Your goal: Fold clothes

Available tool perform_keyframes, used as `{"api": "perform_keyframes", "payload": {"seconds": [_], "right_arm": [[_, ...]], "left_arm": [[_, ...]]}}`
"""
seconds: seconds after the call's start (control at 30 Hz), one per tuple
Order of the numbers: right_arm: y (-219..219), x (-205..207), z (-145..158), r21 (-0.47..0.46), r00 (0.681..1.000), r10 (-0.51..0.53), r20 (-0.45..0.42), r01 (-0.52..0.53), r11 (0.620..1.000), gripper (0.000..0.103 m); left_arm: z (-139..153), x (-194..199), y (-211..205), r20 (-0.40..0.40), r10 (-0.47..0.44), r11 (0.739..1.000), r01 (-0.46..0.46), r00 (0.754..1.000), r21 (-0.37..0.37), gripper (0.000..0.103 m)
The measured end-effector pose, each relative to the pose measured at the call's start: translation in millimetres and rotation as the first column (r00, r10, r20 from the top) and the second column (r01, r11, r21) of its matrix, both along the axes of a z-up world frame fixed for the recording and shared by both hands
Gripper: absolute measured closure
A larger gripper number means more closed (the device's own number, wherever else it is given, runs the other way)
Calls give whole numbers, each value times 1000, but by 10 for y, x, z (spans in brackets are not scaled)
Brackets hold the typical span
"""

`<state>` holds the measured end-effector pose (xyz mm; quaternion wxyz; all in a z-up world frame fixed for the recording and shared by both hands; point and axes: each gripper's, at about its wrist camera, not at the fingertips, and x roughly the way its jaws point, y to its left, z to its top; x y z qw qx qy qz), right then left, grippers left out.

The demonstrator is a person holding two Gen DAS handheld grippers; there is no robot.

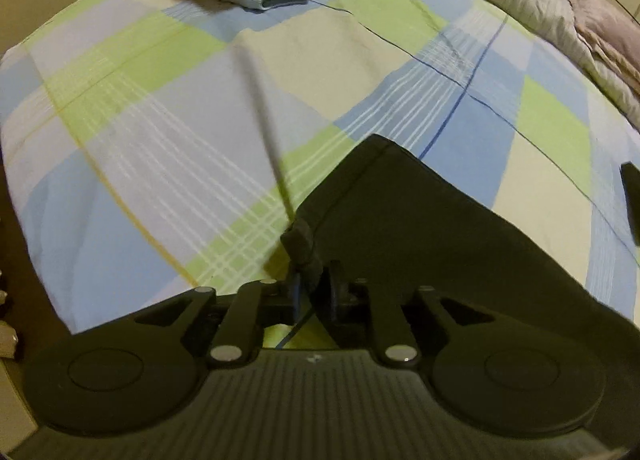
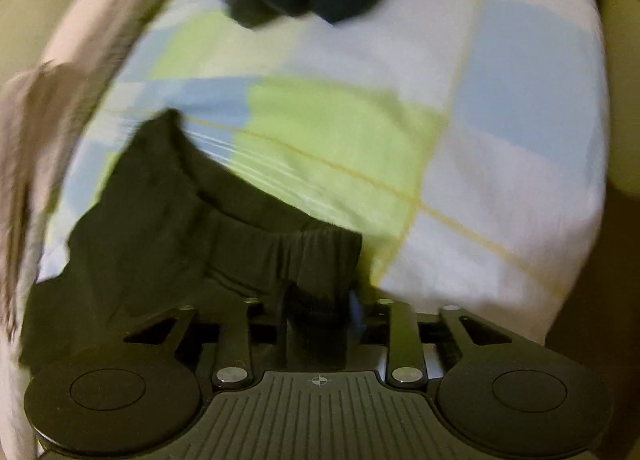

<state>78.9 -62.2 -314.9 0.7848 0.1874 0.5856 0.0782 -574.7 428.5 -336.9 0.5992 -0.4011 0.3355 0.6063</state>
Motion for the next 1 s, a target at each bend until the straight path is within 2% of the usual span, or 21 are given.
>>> {"api": "perform_keyframes", "payload": {"seconds": [0.07,0.13,0.17,0.27,0.33,0.4,0.53,0.6,0.7,0.77,0.87,0.97,1.0], "right_arm": [[65,-12,34,-45,1000,-4,-15,4,999,55],[139,-32,151,-143,998,50,31,-45,989,51],[179,-39,222,-195,995,82,57,-69,978,48],[405,-75,417,-369,978,149,146,-86,925,48],[490,-29,496,-391,969,176,174,-96,915,48],[600,8,567,-357,956,198,216,-111,927,48],[829,221,495,-202,956,203,210,-161,966,48],[962,357,411,-123,961,198,196,-176,977,48],[1225,550,211,-83,967,194,166,-182,980,48],[1394,699,75,-84,971,187,151,-176,981,48],[1522,861,-24,-88,969,183,165,-170,981,48],[1548,993,-132,-87,977,156,145,-144,986,48],[1548,1024,-153,-89,978,147,150,-135,987,48]], "left_arm": [[58,-34,0,-18,23,1000,-23,1000,-8,79],[153,-61,-12,-71,35,999,-35,997,-5,80],[201,-72,-19,-95,40,999,-40,995,-3,80],[377,-48,-73,-122,50,998,-46,991,32,83],[481,31,-66,-75,50,998,-46,996,52,83],[540,199,-14,-7,31,998,-30,1000,62,83],[513,699,158,154,-50,998,42,987,53,81],[432,1018,258,241,-105,994,98,965,42,81],[291,1576,418,331,-210,977,213,920,30,79],[181,2017,473,376,-298,949,313,878,20,77],[45,2628,501,390,-420,897,440,820,41,71],[-88,3189,524,391,-506,849,525,769,66,69],[-127,3348,539,392,-519,840,538,759,71,67]]}}
